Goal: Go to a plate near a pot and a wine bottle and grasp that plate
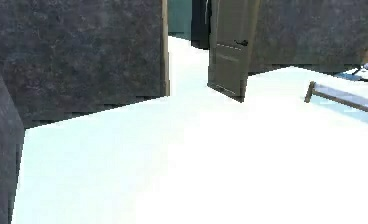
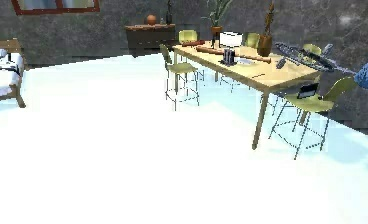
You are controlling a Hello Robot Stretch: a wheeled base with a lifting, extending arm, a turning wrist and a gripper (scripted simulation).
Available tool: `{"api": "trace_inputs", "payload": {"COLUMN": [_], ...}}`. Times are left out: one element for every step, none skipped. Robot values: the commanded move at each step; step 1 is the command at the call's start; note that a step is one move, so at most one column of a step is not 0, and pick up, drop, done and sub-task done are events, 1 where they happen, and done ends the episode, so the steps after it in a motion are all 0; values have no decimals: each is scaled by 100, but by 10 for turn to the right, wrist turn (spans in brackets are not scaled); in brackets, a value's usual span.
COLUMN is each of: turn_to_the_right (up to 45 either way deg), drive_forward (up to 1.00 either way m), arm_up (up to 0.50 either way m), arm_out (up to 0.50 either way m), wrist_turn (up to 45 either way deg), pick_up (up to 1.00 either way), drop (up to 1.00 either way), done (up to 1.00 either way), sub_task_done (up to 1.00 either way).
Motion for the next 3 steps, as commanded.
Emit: {"api": "trace_inputs", "payload": {"turn_to_the_right": [0,0,30], "drive_forward": [100,100,0], "arm_up": [0,0,0], "arm_out": [0,0,0], "wrist_turn": [0,0,0], "pick_up": [0,0,0], "drop": [0,0,0], "done": [0,0,0], "sub_task_done": [0,0,0]}}
